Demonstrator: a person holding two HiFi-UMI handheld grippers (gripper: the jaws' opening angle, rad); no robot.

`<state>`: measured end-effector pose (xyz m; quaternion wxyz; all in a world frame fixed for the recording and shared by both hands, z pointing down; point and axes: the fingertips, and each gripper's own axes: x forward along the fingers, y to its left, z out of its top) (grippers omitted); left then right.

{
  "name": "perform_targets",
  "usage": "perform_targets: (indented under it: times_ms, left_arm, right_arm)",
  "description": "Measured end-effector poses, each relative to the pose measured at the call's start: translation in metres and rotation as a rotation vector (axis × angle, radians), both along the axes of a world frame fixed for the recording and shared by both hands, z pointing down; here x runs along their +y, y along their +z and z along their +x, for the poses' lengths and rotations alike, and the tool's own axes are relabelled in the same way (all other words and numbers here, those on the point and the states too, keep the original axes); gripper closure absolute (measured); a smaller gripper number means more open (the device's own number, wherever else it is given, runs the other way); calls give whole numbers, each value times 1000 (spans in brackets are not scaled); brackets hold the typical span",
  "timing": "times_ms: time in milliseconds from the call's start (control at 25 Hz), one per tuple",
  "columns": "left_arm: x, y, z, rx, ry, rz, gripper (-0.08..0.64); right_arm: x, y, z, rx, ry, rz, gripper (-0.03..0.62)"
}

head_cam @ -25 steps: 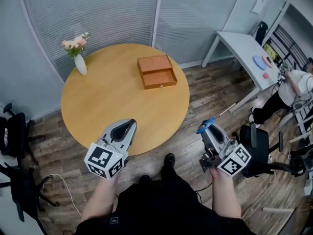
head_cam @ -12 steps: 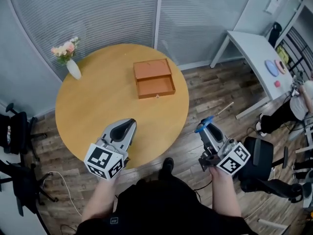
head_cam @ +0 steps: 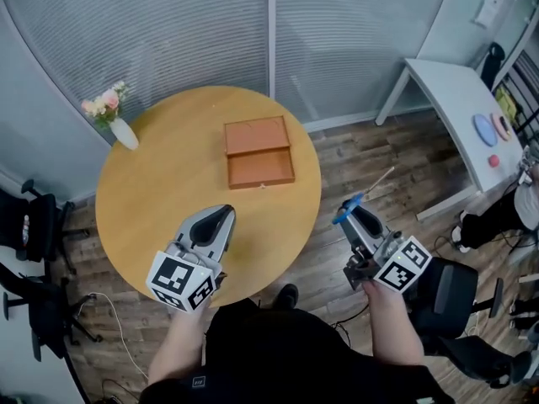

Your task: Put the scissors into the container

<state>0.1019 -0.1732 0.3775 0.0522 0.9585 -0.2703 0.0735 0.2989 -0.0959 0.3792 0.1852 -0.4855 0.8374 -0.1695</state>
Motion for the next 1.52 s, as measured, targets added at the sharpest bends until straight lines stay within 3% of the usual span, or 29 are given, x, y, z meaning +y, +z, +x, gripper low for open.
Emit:
perform_targets:
  times_ms: [200, 480, 680, 1320, 1520]
  left_arm:
    - [-19, 2, -3, -5, -22, -2, 534]
    - [-54, 3, -35, 28, -65, 7, 534]
    - [-71, 9, -48, 42, -41, -6, 534]
    - [-111, 52, -24, 21, -108, -108, 534]
    - [-123, 59, -15, 18, -140, -133, 534]
  right_arm:
    - [-30, 2, -1, -3, -31, -5, 497]
    - [-75, 3, -29, 14, -62, -24, 497]
    - [-111, 14, -49, 43, -65, -61, 497]
    - [-211, 104, -51, 278, -247, -222, 497]
    - [-236, 138, -50, 398, -316, -273, 497]
